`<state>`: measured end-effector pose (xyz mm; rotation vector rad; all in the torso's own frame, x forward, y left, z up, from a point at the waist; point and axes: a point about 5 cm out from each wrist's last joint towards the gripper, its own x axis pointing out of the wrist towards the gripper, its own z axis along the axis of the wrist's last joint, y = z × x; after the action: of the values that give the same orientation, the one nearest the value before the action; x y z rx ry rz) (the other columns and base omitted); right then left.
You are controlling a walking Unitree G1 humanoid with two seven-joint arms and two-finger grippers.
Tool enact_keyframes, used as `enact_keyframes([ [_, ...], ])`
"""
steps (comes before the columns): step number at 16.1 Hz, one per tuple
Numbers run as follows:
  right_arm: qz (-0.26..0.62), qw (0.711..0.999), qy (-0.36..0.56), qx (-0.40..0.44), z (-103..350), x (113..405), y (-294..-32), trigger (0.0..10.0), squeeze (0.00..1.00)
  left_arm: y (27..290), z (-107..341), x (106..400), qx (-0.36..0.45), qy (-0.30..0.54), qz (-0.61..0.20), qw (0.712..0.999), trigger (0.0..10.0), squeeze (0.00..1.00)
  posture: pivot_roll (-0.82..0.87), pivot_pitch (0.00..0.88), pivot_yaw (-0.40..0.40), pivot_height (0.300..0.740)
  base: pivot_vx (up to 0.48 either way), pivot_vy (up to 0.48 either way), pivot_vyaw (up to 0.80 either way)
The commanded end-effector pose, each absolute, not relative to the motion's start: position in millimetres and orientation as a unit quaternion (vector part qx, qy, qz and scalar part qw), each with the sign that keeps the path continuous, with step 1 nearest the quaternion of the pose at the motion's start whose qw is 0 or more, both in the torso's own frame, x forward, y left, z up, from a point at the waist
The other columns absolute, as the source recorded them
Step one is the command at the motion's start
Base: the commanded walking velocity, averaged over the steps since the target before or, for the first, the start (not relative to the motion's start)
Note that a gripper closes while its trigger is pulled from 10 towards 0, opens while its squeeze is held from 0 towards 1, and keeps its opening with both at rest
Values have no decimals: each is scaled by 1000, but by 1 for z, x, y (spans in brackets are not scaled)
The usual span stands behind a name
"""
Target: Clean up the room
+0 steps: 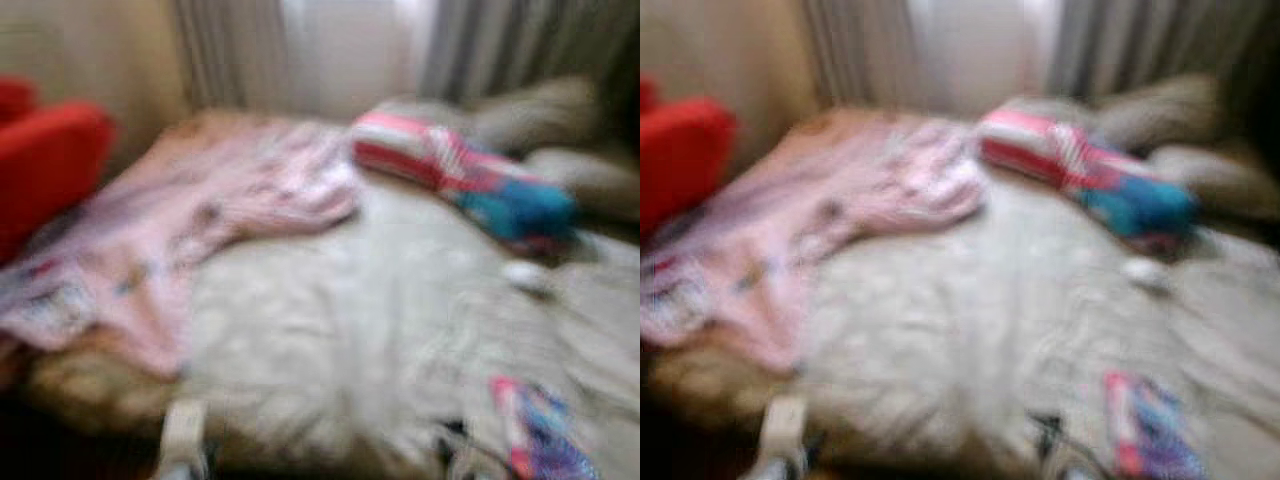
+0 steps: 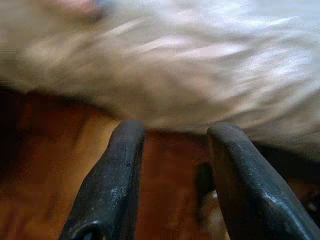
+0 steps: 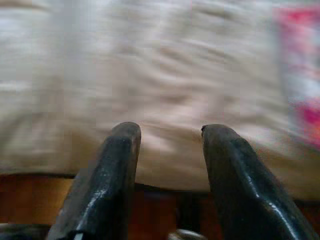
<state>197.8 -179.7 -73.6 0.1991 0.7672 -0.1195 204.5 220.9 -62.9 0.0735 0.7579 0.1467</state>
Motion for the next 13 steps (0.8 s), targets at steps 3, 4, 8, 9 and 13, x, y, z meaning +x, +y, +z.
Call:
enact_keyframes([
  [3, -82, 914, 381, 108, -77, 189, -191, 10000, 0, 215, -67, 201, 28, 378, 73, 922, 10000, 0, 112, 55, -6, 740, 0, 480, 413],
  [4, -86, 914, 381, 109, -77, 189, -192, 10000, 0, 215, -67, 201, 29, 378, 72, 922, 10000, 0, 113, 60, -5, 740, 0, 480, 0],
  [8, -93, 916, 372, 118, -74, 194, -193, 10000, 0, 218, -67, 199, 32, 380, 73, 921, 10000, 0, 105, 61, -2, 740, 0, 480, 0],
  [9, -93, 918, 366, 122, -73, 196, -193, 10000, 0, 218, -67, 198, 32, 382, 73, 921, 10000, 0, 102, 62, 0, 740, 0, 480, 0],
  [13, -95, 917, 367, 121, -72, 197, -193, 10000, 0, 217, -68, 197, 33, 384, 72, 920, 10000, 0, 103, 69, 0, 740, 0, 480, 0],
])
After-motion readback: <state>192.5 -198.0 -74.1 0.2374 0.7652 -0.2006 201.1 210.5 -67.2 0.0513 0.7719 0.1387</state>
